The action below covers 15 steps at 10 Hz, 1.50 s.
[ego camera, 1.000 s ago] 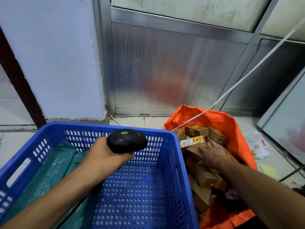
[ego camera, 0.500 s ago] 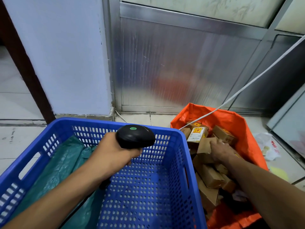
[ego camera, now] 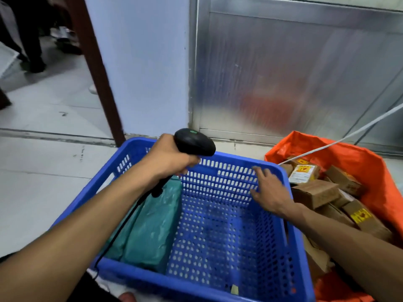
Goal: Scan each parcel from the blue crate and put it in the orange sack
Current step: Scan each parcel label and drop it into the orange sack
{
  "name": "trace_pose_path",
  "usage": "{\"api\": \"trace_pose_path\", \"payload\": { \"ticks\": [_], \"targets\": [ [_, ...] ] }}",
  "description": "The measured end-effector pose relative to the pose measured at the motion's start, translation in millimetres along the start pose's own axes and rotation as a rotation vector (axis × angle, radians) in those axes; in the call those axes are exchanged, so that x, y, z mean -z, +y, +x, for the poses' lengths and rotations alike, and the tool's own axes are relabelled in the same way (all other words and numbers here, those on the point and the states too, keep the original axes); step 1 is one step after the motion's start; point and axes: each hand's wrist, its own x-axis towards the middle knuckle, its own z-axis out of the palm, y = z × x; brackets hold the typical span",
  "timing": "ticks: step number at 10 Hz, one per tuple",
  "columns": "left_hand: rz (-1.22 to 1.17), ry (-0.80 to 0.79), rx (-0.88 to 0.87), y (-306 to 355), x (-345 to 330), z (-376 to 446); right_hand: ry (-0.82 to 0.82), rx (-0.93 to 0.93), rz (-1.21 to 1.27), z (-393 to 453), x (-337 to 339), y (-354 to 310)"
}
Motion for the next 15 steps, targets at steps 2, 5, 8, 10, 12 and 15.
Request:
{"api": "trace_pose_path", "payload": {
  "ticks": [2, 5, 8, 10, 12, 15],
  "targets": [
    [0.027, -0.005, 0.02, -2, 3, 0, -0.371, -0.162, 0.346, -35, -89, -127],
    [0.042, -0.057, -0.014, 1, 4, 4, -0.579, -0.195, 0.381, -63, -151, -277],
    [0.047, -0.084, -0.059, 6, -5, 4, -0.555, -0.452, 0.454, -62, -160, -280],
    [0.048, -0.075, -0.072, 5, -5, 2, -0.422, -0.673, 0.43, -26, -254, -256],
    [0.055, -0.071, -0.087, 3, -4, 6, -0.479, -0.867, 0.585, -45, -164, -212],
    [0.065, -0.103, -0.08, 5, -12, 9, -0.408, -0.861, 0.892, -42, -161, -155]
  ]
}}
